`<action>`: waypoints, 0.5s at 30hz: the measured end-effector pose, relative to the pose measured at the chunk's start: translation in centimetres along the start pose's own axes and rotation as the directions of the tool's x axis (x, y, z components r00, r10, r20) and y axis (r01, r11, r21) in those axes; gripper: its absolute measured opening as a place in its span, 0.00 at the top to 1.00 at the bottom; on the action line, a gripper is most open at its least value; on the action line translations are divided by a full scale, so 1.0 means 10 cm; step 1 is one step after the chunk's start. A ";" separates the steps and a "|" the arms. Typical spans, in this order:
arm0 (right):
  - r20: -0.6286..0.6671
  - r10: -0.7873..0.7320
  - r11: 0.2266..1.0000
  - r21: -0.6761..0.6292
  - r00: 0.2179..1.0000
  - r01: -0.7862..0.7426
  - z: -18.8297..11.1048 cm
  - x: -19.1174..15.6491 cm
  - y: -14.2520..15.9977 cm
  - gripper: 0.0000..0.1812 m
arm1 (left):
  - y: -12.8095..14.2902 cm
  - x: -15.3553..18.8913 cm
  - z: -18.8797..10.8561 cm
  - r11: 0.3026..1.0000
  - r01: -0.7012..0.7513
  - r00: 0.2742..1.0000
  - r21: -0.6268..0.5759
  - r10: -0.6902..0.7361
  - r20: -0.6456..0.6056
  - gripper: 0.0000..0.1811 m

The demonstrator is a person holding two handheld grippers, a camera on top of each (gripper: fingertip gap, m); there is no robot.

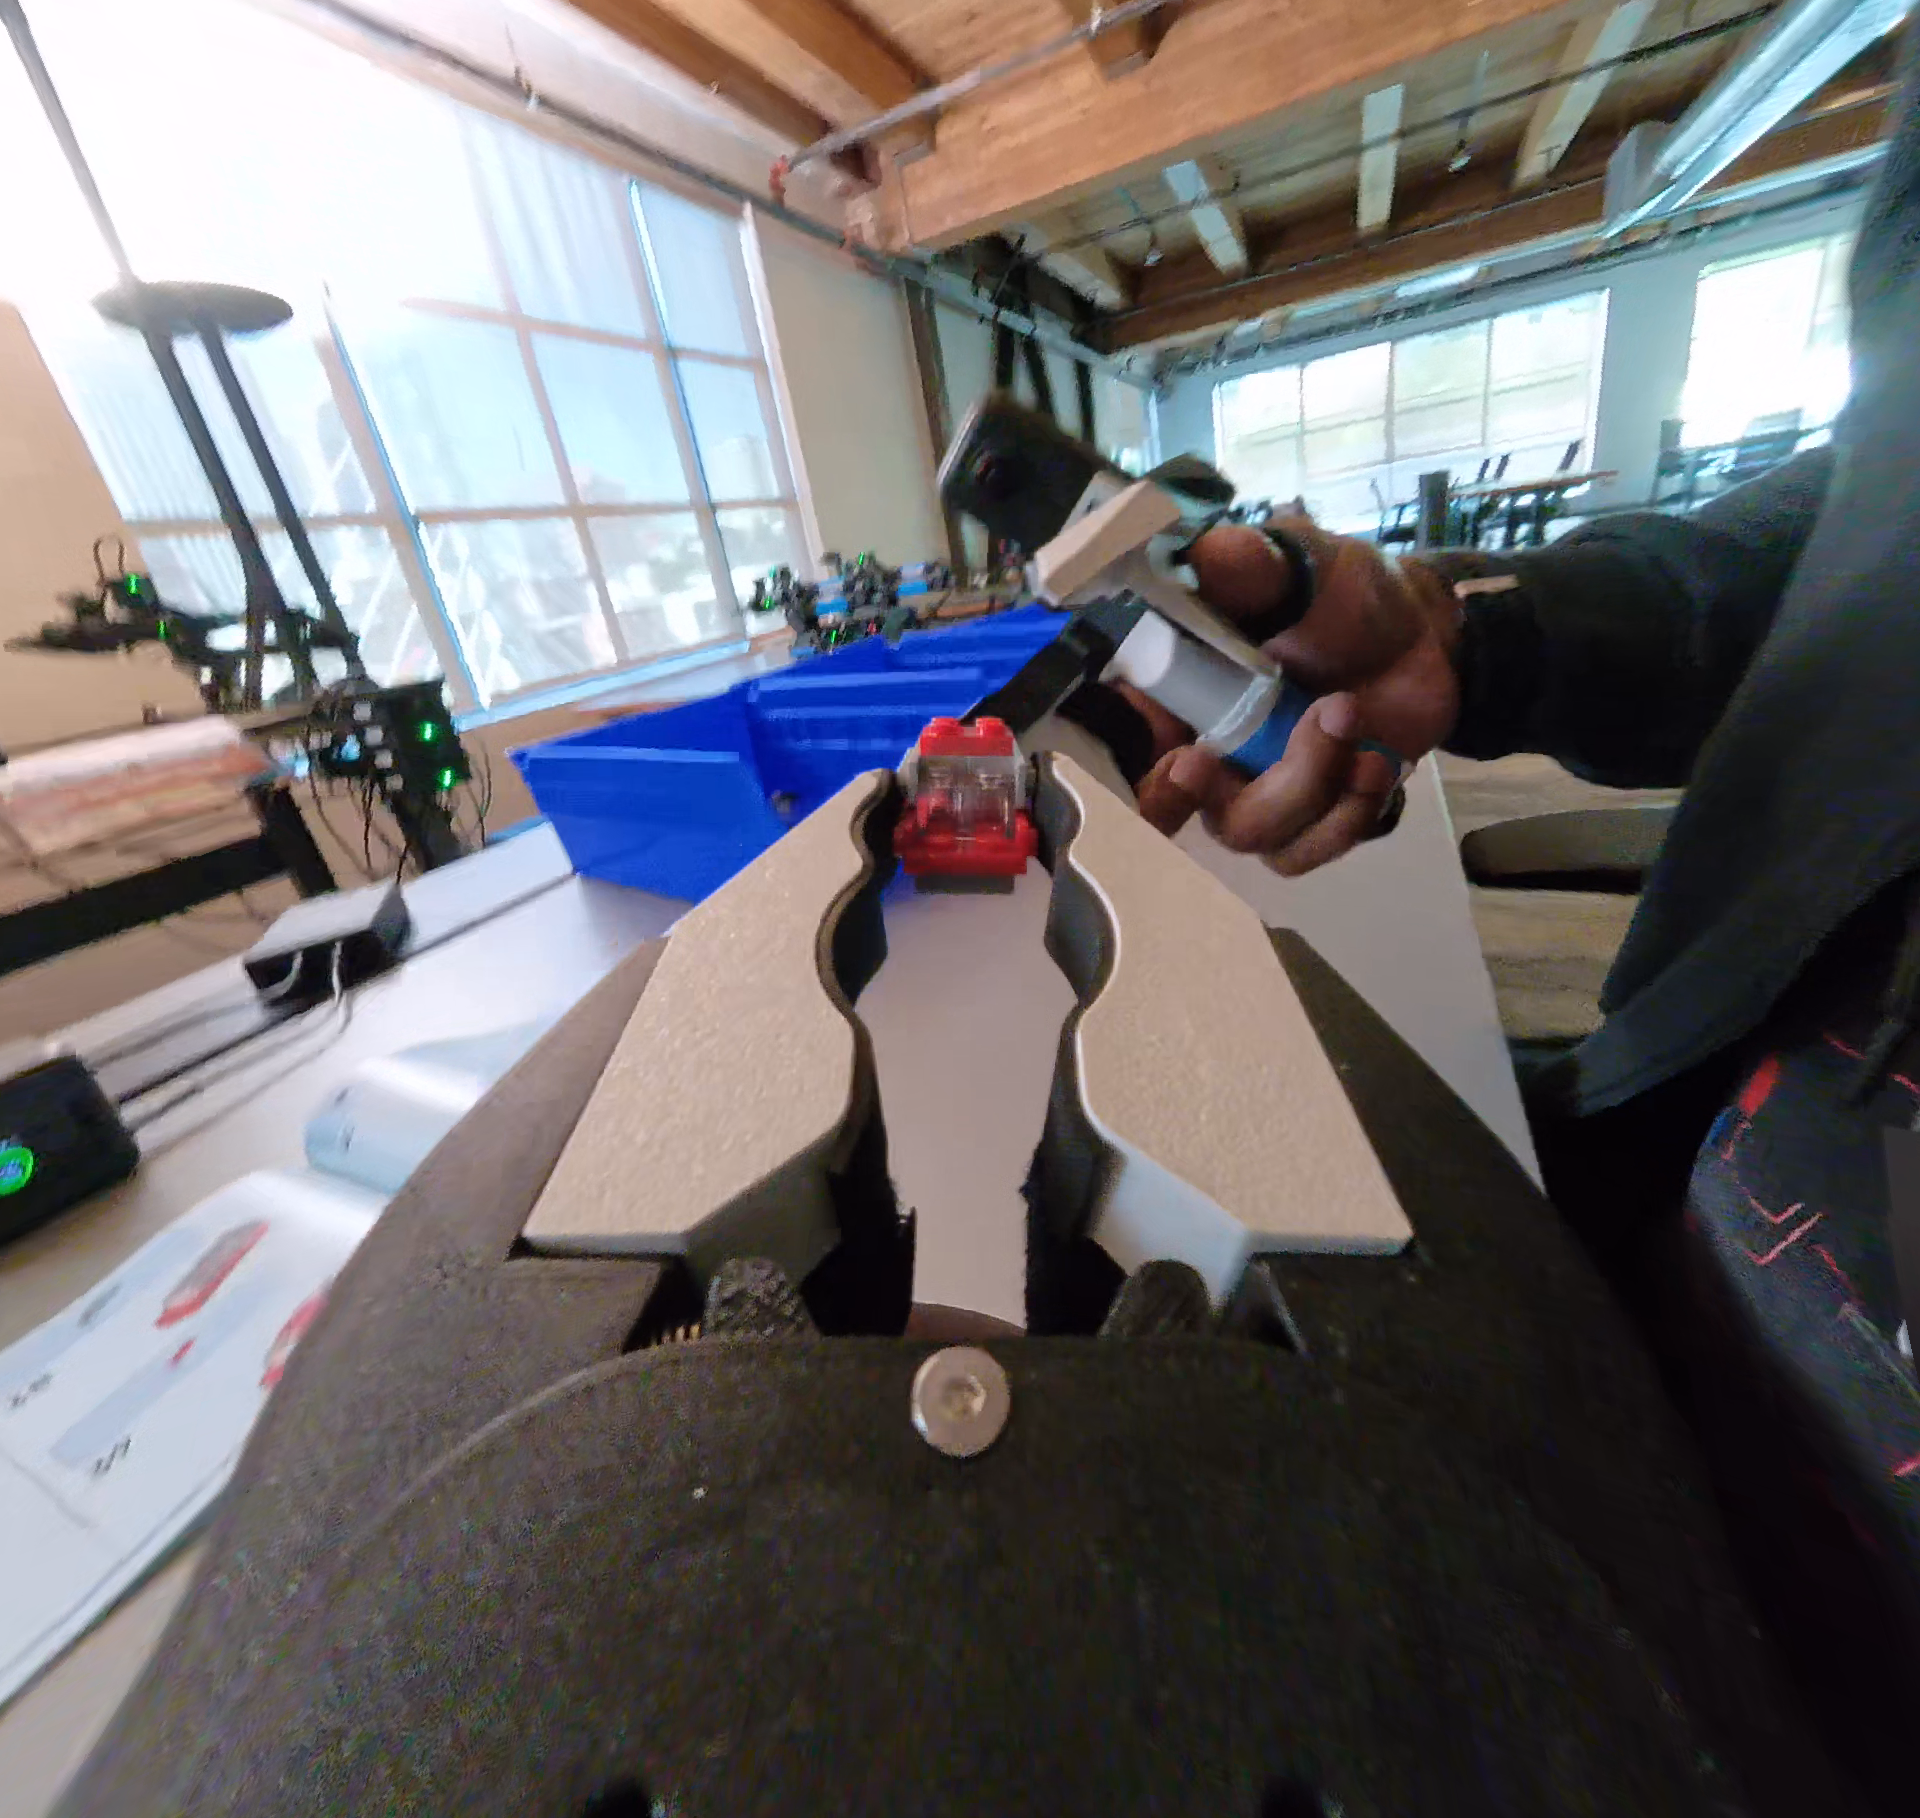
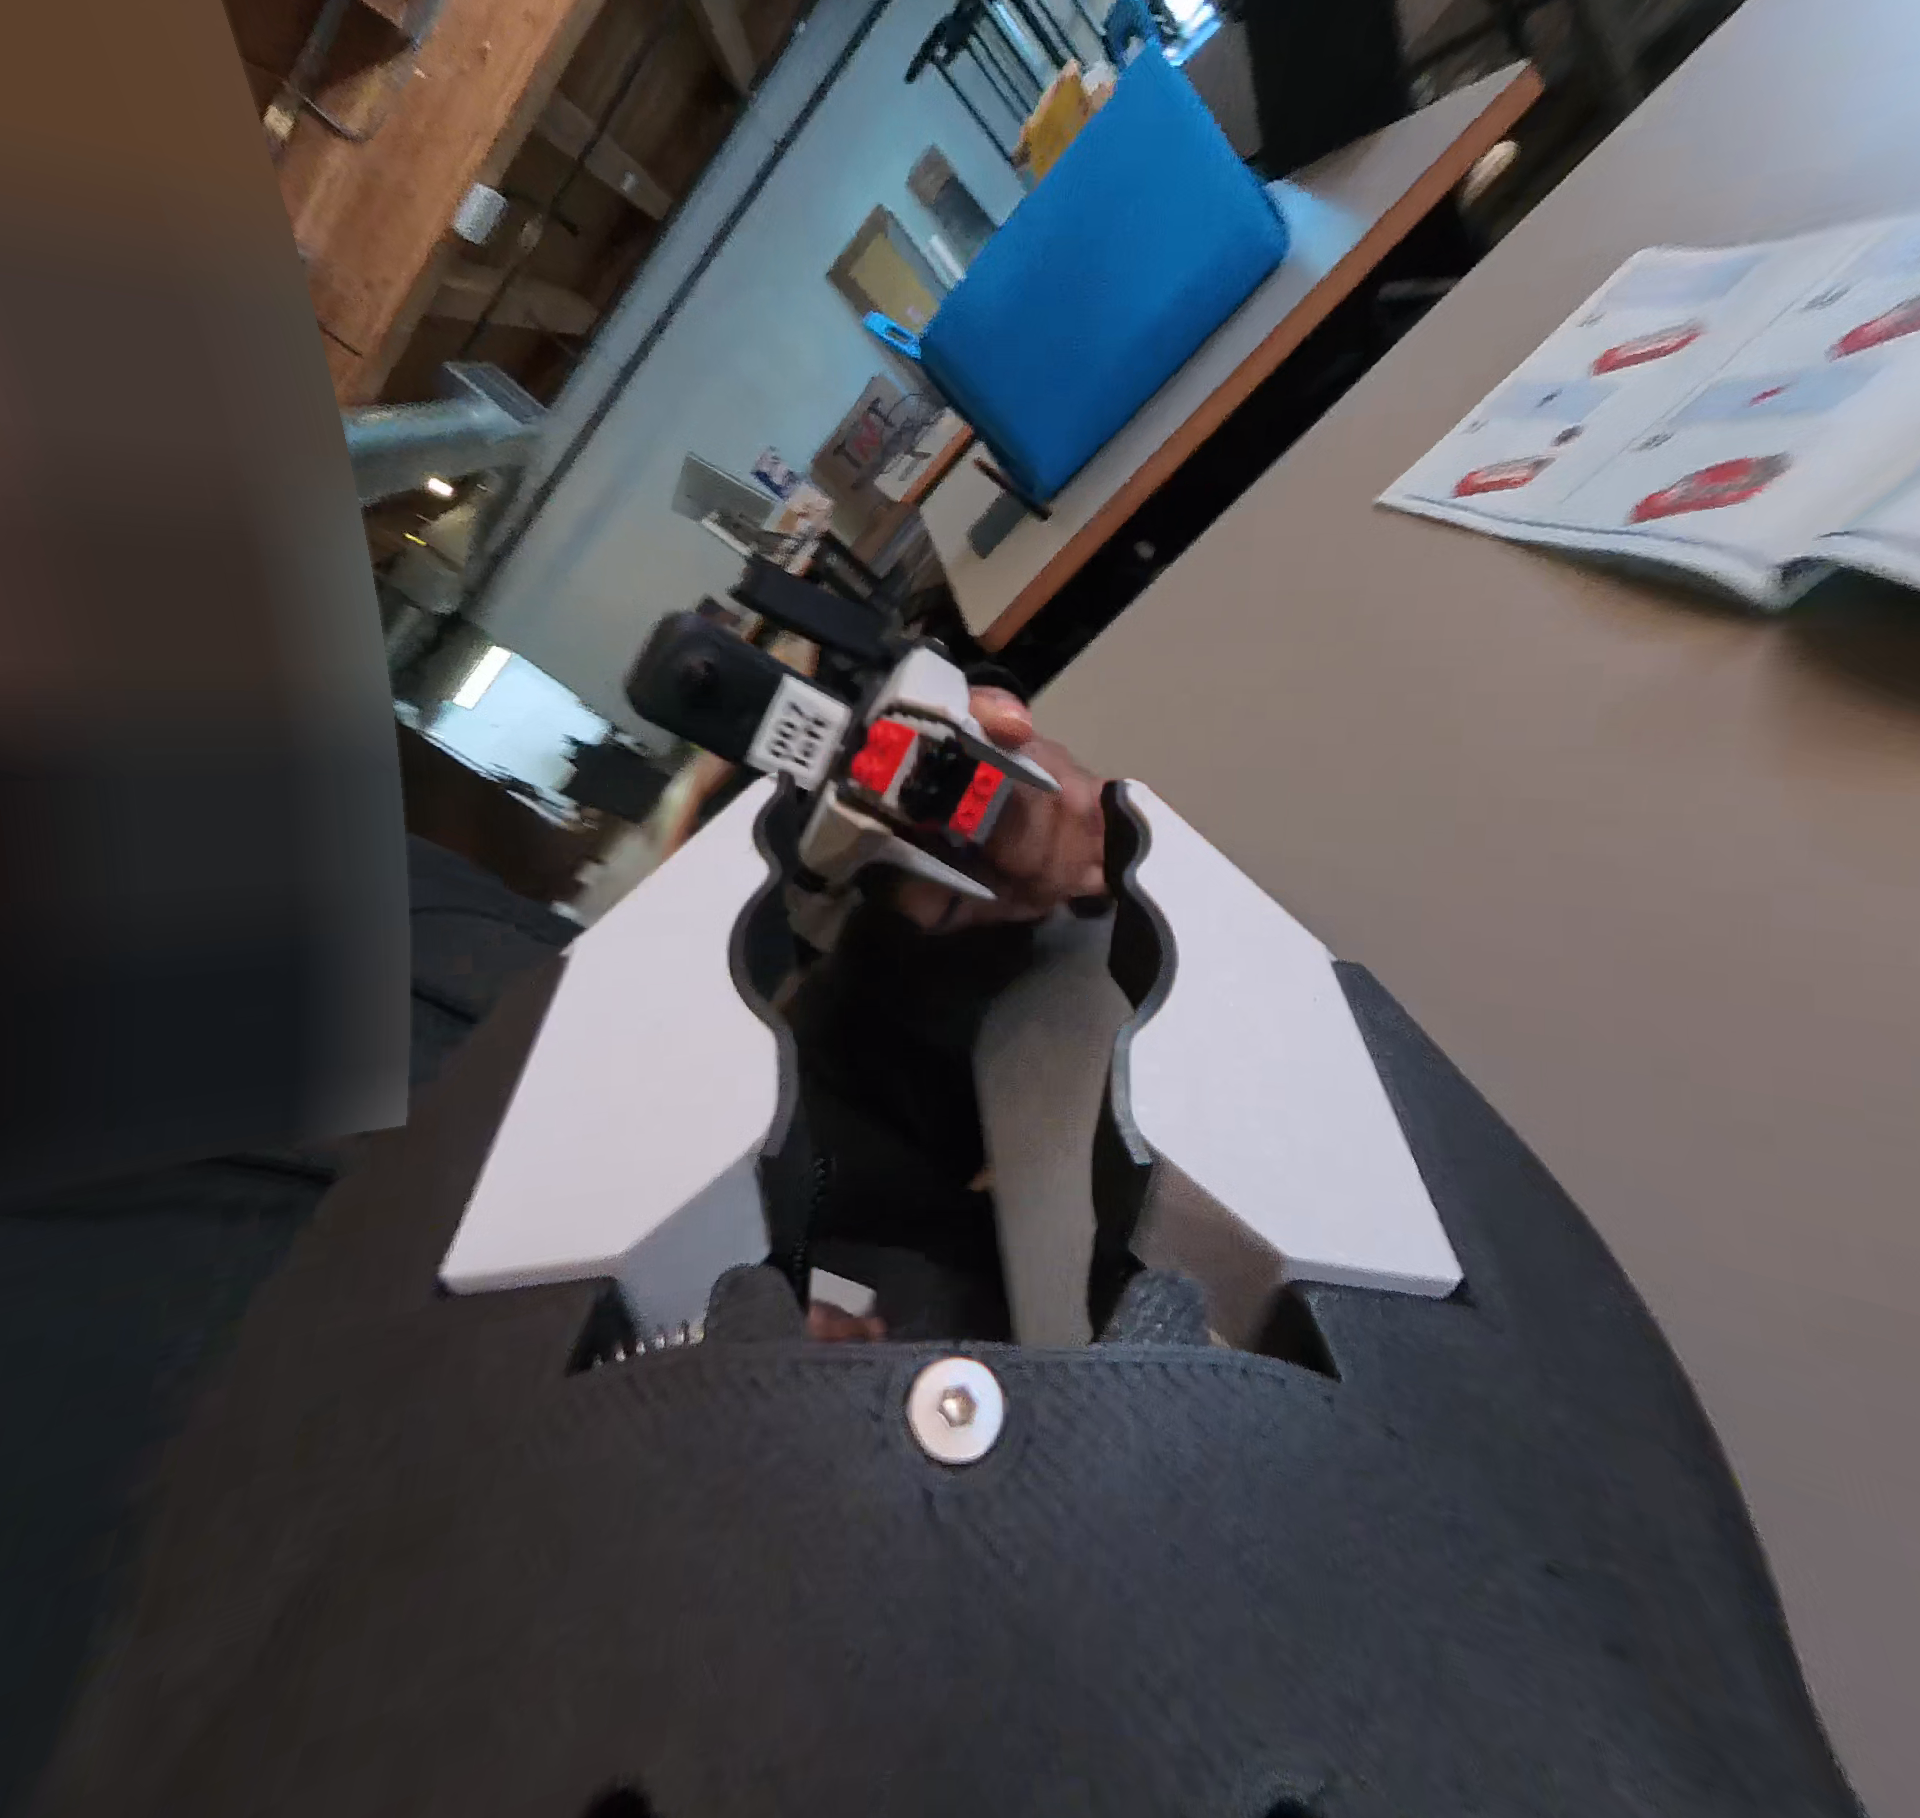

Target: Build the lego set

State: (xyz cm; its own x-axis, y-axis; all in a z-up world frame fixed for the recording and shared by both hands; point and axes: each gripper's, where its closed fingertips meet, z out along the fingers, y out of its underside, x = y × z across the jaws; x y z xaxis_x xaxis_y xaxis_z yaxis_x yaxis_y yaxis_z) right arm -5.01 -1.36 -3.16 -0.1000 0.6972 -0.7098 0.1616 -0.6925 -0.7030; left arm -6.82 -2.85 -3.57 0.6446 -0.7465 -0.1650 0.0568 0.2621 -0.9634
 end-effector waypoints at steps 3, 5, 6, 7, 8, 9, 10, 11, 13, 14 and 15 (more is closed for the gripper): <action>-0.077 -0.087 0.993 -0.089 0.993 0.080 -0.11 0.21 0.11 0.68 | 0.25 -0.13 0.03 0.991 0.025 0.998 -0.132 -0.017 0.066 0.86; -0.140 -0.150 0.984 -0.121 0.979 0.133 -0.19 0.38 0.15 0.69 | 0.37 -0.20 0.05 0.979 0.040 0.994 -0.200 -0.019 0.107 0.86; -0.156 -0.181 0.979 -0.127 0.971 0.162 -0.23 0.44 0.15 0.69 | 0.39 -0.22 0.06 0.976 0.045 0.993 -0.213 -0.020 0.118 0.86; -0.171 -0.200 0.975 -0.132 0.965 0.179 -0.26 0.50 0.15 0.69 | 0.41 -0.24 0.07 0.973 0.052 0.991 -0.224 -0.022 0.133 0.86; -0.190 -0.212 0.973 -0.133 0.959 0.188 -0.30 0.56 0.14 0.69 | 0.43 -0.28 0.07 0.969 0.067 0.988 -0.236 -0.031 0.153 0.86; -0.202 -0.220 0.972 -0.130 0.954 0.197 -0.34 0.61 0.12 0.69 | 0.46 -0.31 0.08 0.965 0.083 0.985 -0.248 -0.041 0.168 0.86; -0.211 -0.226 0.971 -0.126 0.951 0.203 -0.37 0.65 0.09 0.69 | 0.49 -0.33 0.08 0.959 0.100 0.982 -0.264 -0.053 0.181 0.86; -0.225 -0.233 0.970 -0.124 0.946 0.209 -0.40 0.69 0.07 0.69 | 0.54 -0.35 0.10 0.949 0.127 0.978 -0.289 -0.072 0.194 0.85; -0.241 -0.247 0.967 -0.127 0.938 0.222 -0.47 0.75 0.04 0.69 | 0.66 -0.36 0.13 0.918 0.180 0.973 -0.352 -0.113 0.204 0.86; -0.246 -0.248 0.967 -0.127 0.937 0.223 -0.49 0.78 0.03 0.70 | 0.74 -0.35 0.16 0.895 0.211 0.969 -0.394 -0.139 0.204 0.86; -0.248 -0.245 0.967 -0.127 0.937 0.219 -0.52 0.80 0.03 0.70 | 0.82 -0.34 0.18 0.869 0.238 0.965 -0.434 -0.160 0.209 0.86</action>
State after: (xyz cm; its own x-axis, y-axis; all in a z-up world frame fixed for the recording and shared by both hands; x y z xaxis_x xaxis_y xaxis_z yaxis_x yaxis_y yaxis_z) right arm -0.67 5.00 -8.84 0.1100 0.8689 -0.4826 0.2587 -0.4938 -0.8302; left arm -7.17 2.97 -10.49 0.7720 -0.6344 0.0390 -0.1281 -0.2154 -0.9681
